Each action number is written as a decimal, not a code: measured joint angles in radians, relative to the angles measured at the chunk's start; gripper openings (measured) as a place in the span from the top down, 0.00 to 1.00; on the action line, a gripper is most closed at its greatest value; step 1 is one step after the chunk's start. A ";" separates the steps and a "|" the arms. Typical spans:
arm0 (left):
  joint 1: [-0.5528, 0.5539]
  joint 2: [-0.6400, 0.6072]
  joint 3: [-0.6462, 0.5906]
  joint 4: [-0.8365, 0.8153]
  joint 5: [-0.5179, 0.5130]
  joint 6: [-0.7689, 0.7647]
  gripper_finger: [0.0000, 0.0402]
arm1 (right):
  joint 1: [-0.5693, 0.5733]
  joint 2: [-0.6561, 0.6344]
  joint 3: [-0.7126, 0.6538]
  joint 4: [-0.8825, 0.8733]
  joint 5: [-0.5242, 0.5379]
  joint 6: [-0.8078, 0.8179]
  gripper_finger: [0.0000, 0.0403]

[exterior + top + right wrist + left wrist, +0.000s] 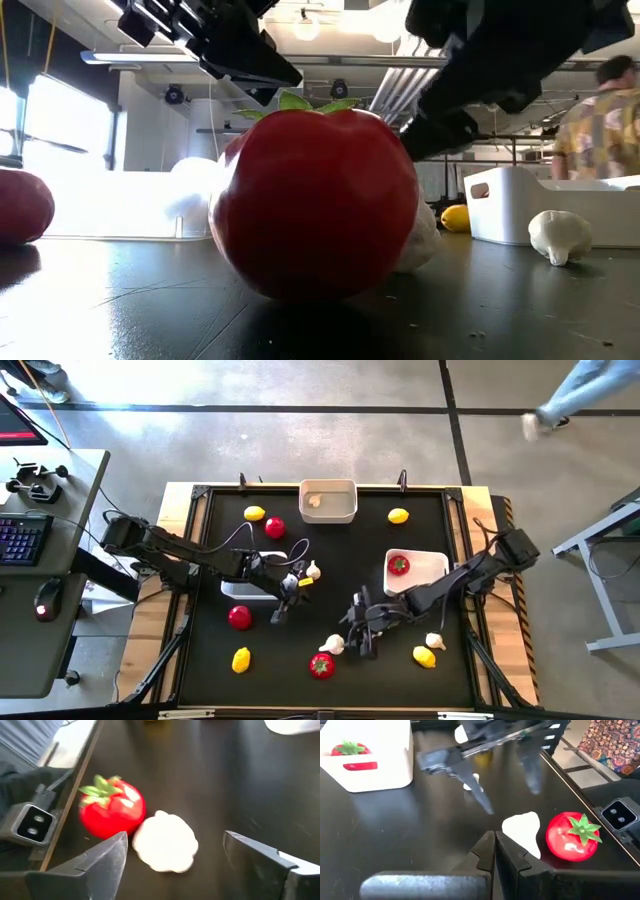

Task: Sort produce into baskets
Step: Put the white garlic into the top left white bin

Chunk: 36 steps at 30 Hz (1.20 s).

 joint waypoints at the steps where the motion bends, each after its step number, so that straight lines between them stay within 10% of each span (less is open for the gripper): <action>1: 0.001 0.000 0.000 0.000 0.000 0.000 1.00 | 0.004 0.011 0.011 0.002 0.000 -0.002 0.20; 36: 0.008 0.000 0.000 0.000 0.000 0.019 1.00 | -0.068 0.186 0.054 0.165 -0.242 -0.019 0.20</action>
